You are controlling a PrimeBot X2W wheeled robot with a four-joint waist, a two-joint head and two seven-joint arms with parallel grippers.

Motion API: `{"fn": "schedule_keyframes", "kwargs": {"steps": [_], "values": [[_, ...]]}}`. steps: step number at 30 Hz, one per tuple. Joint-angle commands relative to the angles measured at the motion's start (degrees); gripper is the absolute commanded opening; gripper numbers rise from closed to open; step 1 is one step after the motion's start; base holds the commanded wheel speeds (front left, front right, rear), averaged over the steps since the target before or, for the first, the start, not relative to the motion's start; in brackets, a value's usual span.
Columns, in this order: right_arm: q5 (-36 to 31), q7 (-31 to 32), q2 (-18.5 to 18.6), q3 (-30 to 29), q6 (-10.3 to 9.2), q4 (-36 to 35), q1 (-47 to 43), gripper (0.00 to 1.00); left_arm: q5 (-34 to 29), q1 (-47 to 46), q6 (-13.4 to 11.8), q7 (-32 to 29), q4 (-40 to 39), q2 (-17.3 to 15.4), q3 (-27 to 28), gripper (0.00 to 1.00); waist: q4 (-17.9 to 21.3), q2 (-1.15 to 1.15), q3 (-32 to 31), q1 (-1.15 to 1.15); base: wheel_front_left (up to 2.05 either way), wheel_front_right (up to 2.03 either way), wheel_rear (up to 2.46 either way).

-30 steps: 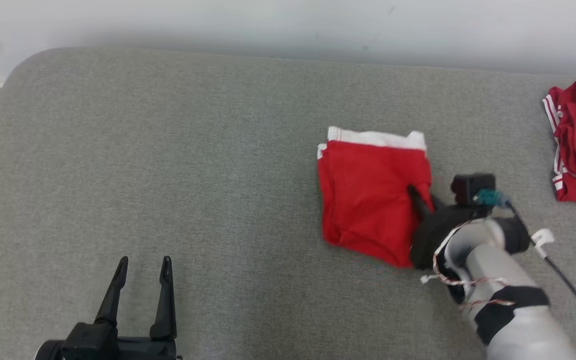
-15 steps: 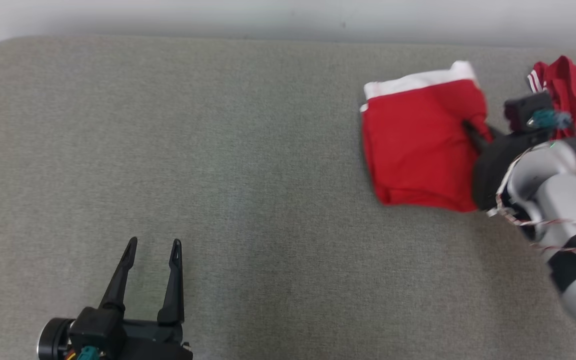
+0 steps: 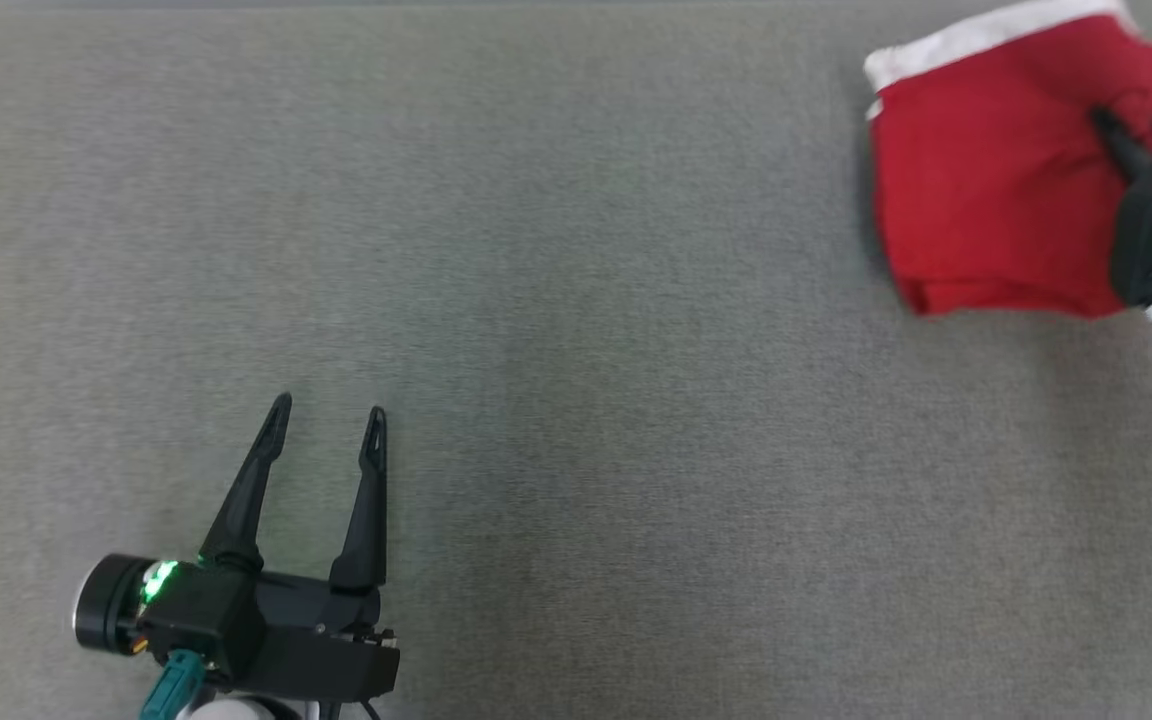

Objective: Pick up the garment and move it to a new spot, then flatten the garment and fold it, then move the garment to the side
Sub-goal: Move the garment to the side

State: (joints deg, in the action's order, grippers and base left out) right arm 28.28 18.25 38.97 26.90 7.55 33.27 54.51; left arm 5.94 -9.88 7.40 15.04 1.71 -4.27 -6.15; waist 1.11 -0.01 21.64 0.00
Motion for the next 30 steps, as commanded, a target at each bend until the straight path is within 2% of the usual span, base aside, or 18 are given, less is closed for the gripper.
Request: {"fn": "schedule_keyframes", "kwargs": {"steps": [1, 5, 12, 21, 30], "values": [[0.35, 0.34, 0.81, -0.11, -0.18, -0.36, 1.19, 0.00, -0.23, -0.97, 0.08, 0.09, -0.70, -0.65, -0.55, 1.00, 2.33, 0.01, 2.35, 0.00, 0.00, 0.00, 0.00], [1.32, 1.21, 2.19, -1.55, -0.18, 0.53, 3.87, 0.00, -0.24, -2.28, 0.09, 0.08, -3.26, -1.71, -1.77, 1.00, 3.91, 0.01, 4.70, 0.00, 0.00, 0.00, 0.00], [-0.55, 1.31, 5.21, -0.08, -0.18, 1.38, 7.54, 0.00, -0.39, -3.39, 0.10, 0.09, -7.36, -3.34, -3.08, 1.00, 6.35, 0.01, 7.71, 0.00, 0.00, 0.00, 0.00], [-6.26, -1.03, 9.67, 2.90, -0.18, 2.97, 13.03, 0.00, -0.86, -3.46, 0.11, 0.09, -12.27, -5.00, -3.77, 1.00, 9.69, 0.01, 12.05, 0.00, 0.00, 0.00, 0.00], [-10.15, -3.28, 11.75, 5.20, -0.18, 5.74, 17.32, 0.00, -1.44, -4.17, 0.11, 0.09, -16.59, -6.47, -4.07, 1.00, 10.96, 0.01, 15.40, 0.00, 0.00, 0.00, 0.00]]}}
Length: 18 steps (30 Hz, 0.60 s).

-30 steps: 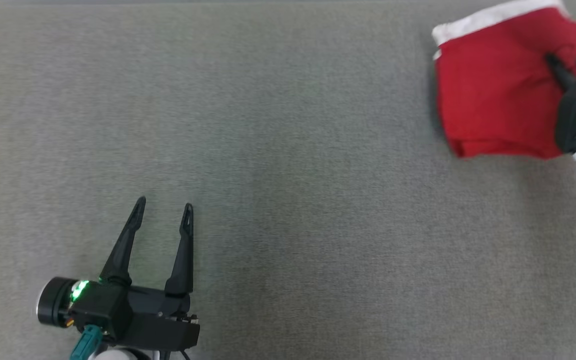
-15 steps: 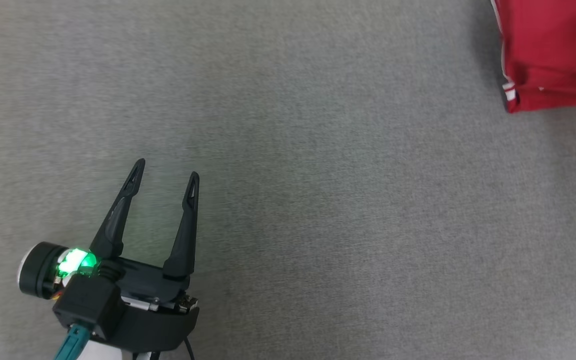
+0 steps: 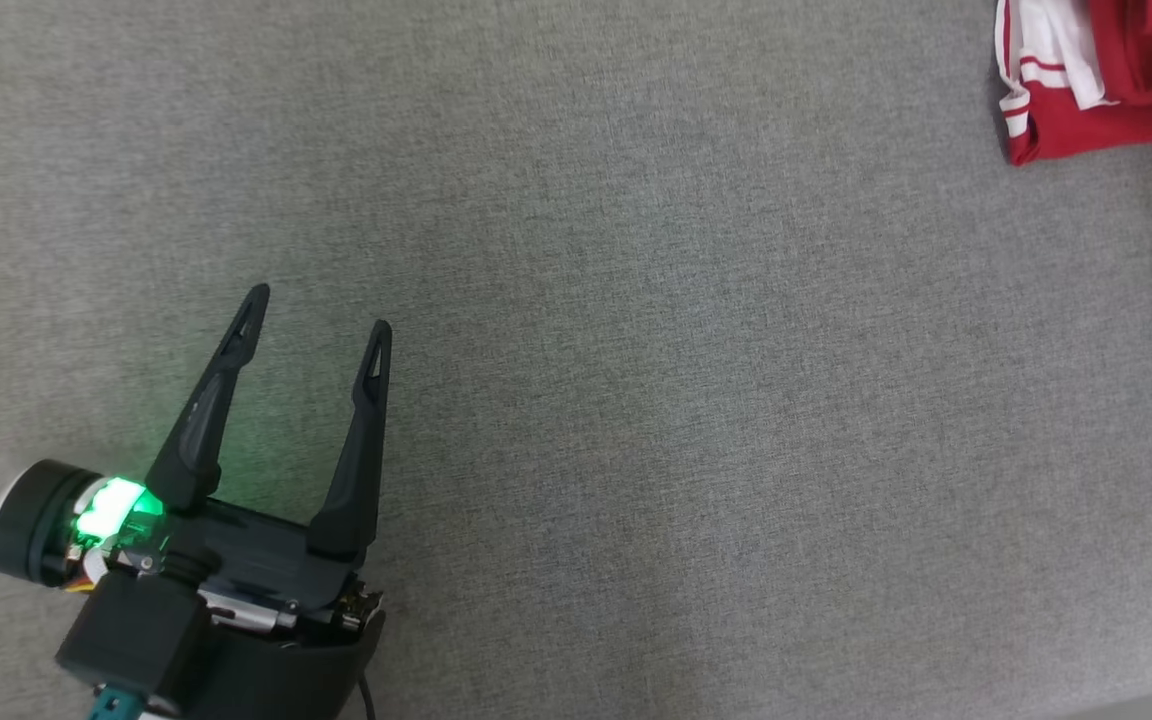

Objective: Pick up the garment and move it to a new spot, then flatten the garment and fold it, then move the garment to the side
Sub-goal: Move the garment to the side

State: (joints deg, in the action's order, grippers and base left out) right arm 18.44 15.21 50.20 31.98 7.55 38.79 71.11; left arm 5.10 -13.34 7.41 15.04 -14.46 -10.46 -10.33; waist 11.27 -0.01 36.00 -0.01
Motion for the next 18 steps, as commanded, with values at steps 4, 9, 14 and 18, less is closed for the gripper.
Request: {"fn": "schedule_keyframes", "kwargs": {"steps": [4, 9, 14, 18], "values": [[-1.37, -1.68, 1.03, 1.01, -0.18, 1.38, 1.71, 0.00, -0.86, -0.13, 0.10, 0.09, -1.92, -0.52, 0.31, 1.00, 1.07, 0.01, 1.74, 0.01, 0.00, 0.00, 0.00], [-4.57, -3.35, 1.71, 2.14, -0.18, 2.80, 3.16, 0.00, -0.99, -0.09, 0.10, 0.09, -3.17, -0.73, 0.22, 1.00, 1.27, 0.01, 2.59, 0.01, 0.00, 0.00, 0.00], [-5.12, -4.13, 0.71, 2.49, -0.18, 4.59, 4.24, 0.00, -0.94, 0.11, 0.10, 0.09, -3.54, -0.93, 0.12, 1.00, 1.23, 0.01, 2.98, 0.01, 0.00, 0.00, 0.00], [-6.66, -5.09, -0.05, 2.73, -0.18, 4.84, 4.74, 0.89, -0.85, 0.48, 0.09, 0.09, -3.57, -0.76, 0.79, 1.00, 1.45, 0.01, 3.11, 0.01, 0.00, 0.00, 0.00]]}}
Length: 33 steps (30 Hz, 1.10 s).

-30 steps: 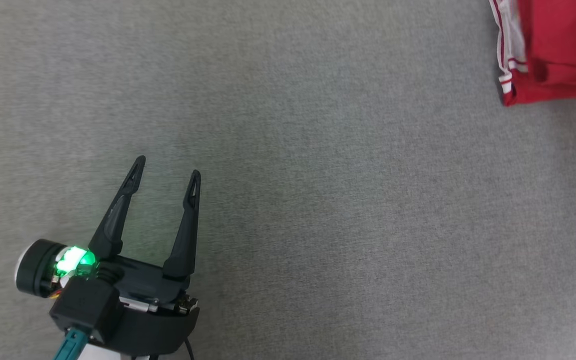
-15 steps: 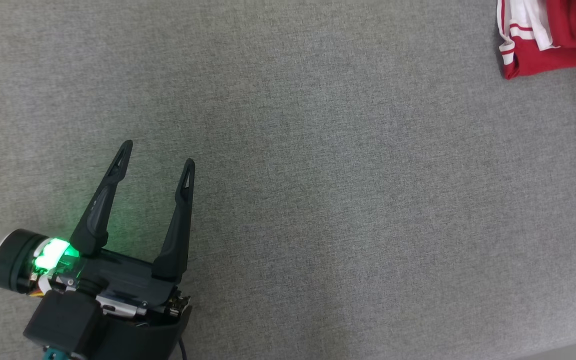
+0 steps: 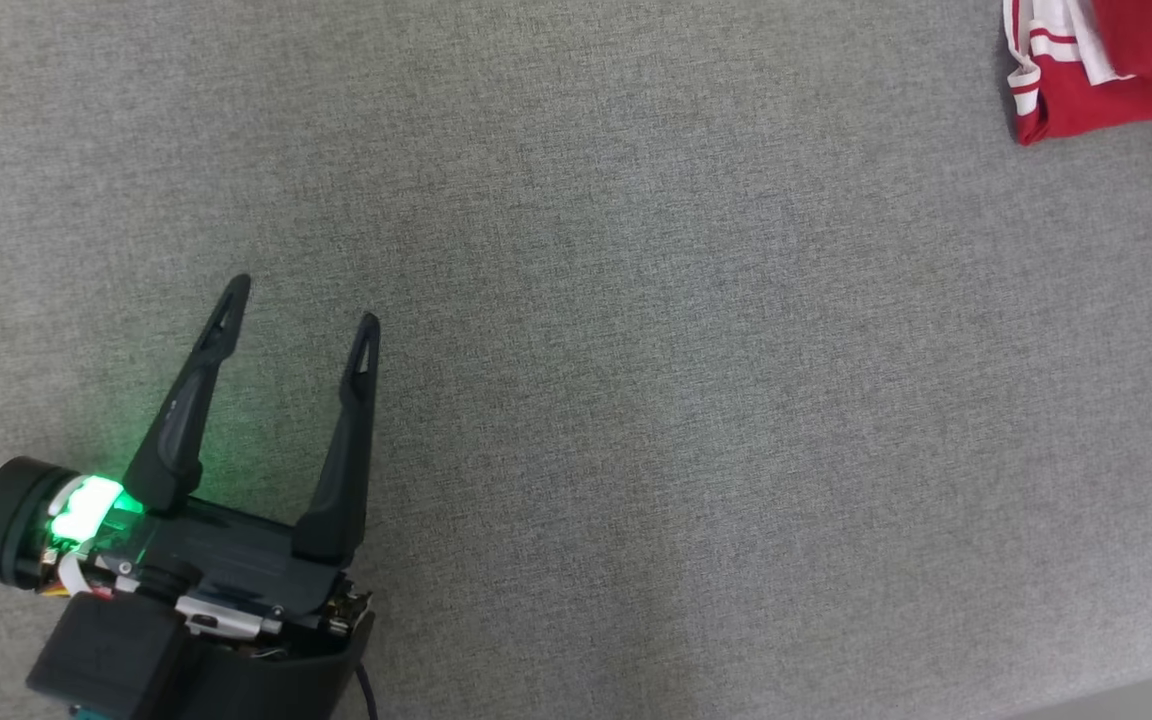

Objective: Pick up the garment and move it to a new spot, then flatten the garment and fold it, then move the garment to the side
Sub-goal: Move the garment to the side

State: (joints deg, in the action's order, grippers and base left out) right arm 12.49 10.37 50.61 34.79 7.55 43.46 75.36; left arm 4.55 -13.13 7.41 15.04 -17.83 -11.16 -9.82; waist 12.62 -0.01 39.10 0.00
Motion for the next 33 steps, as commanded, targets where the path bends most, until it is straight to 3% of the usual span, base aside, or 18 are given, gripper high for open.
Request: {"fn": "schedule_keyframes", "kwargs": {"steps": [1, 16, 25, 33], "values": [[-0.96, -0.34, -0.54, -0.08, -0.18, 0.27, 0.65, 1.00, -0.33, 0.35, 0.09, 0.09, -0.17, -0.02, 0.36, 1.00, 0.15, 0.01, -0.01, 0.00, 0.00, 0.00, 0.00], [-1.89, -0.81, -2.18, -2.37, -0.18, -0.15, -0.22, 1.00, 0.24, 1.29, 0.09, 0.09, 1.78, 1.68, 0.98, 1.00, 0.04, 0.01, -3.42, 0.00, 0.00, 0.00, 0.00], [-0.24, -11.98, -5.71, -12.43, -0.18, 0.66, -5.07, 1.00, 2.26, 3.06, -0.07, 0.09, 6.02, 4.96, 4.32, 1.00, -3.08, 0.01, -12.03, 0.00, 0.00, 0.00, 0.00], [-1.20, -21.47, -12.60, -19.88, -0.18, 0.10, -12.30, 1.00, 3.96, 7.48, -0.34, 0.09, 11.89, 6.86, 9.68, 1.00, -5.09, 0.01, -20.15, 0.00, 0.00, 0.00, 0.00]]}}
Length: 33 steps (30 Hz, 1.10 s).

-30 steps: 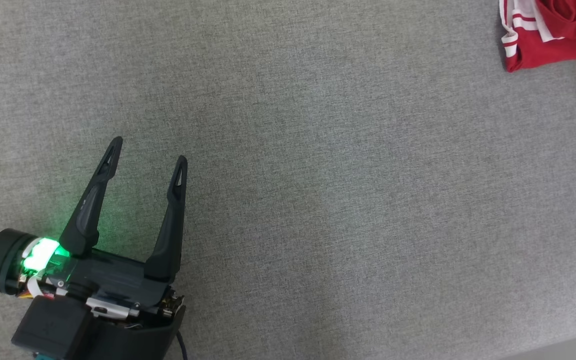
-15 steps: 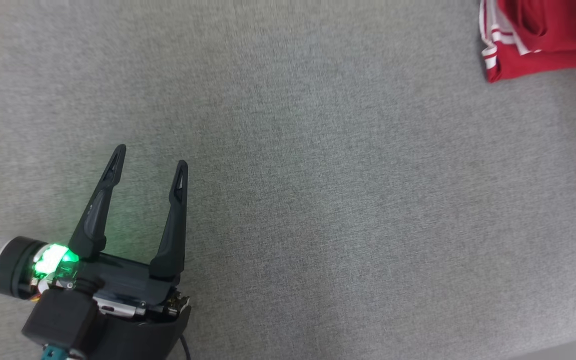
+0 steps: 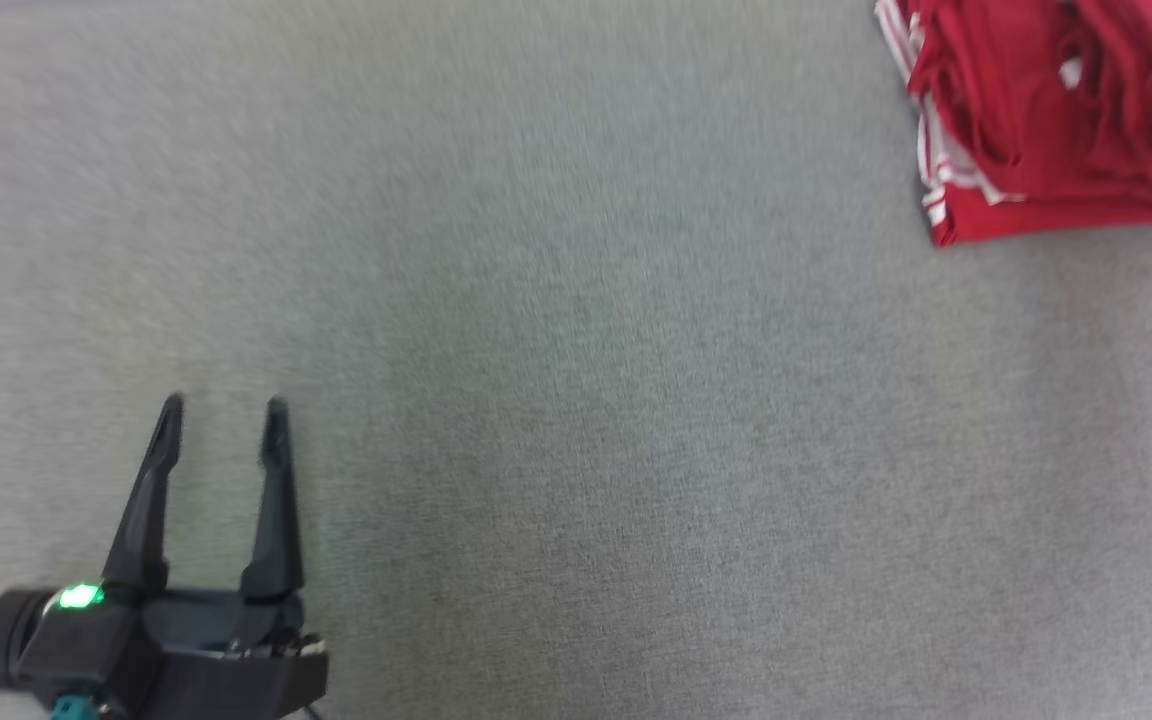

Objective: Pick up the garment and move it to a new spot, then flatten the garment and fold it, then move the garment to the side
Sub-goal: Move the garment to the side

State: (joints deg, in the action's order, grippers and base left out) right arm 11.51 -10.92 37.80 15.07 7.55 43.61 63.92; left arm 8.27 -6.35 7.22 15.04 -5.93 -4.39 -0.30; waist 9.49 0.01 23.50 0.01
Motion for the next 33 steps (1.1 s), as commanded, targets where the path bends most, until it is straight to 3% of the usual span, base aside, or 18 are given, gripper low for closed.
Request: {"fn": "schedule_keyframes", "kwargs": {"steps": [1, 14, 20, 33], "values": [[-0.53, -1.08, -0.82, -0.88, -0.18, 0.01, -2.12, 1.00, 0.33, 1.24, -0.18, 0.09, 0.57, 0.31, 0.70, 1.00, -2.18, -0.01, -5.63, -0.01, 0.00, 0.00, 0.00], [-3.56, -4.28, -13.62, -8.09, -0.18, -7.59, -18.42, 1.00, -0.36, 6.61, -1.01, 0.09, 6.55, 1.48, 2.87, 1.00, -5.18, -0.01, -14.84, -0.01, 0.00, 0.00, 0.00], [-4.70, -4.21, -17.46, -11.04, -0.18, -13.90, -26.34, 1.00, 0.06, 6.82, -1.38, 0.09, 7.90, 1.52, 2.05, 1.00, -6.55, -0.01, -16.38, -0.01, 0.00, 0.00, 0.00], [-12.58, -4.23, -31.26, -17.22, -0.18, -26.95, -46.70, 1.00, 0.78, 7.61, -2.65, 0.09, 10.01, 1.53, 1.03, 1.00, -7.92, -0.01, -18.58, -0.01, 0.00, 0.00, 0.00]]}}
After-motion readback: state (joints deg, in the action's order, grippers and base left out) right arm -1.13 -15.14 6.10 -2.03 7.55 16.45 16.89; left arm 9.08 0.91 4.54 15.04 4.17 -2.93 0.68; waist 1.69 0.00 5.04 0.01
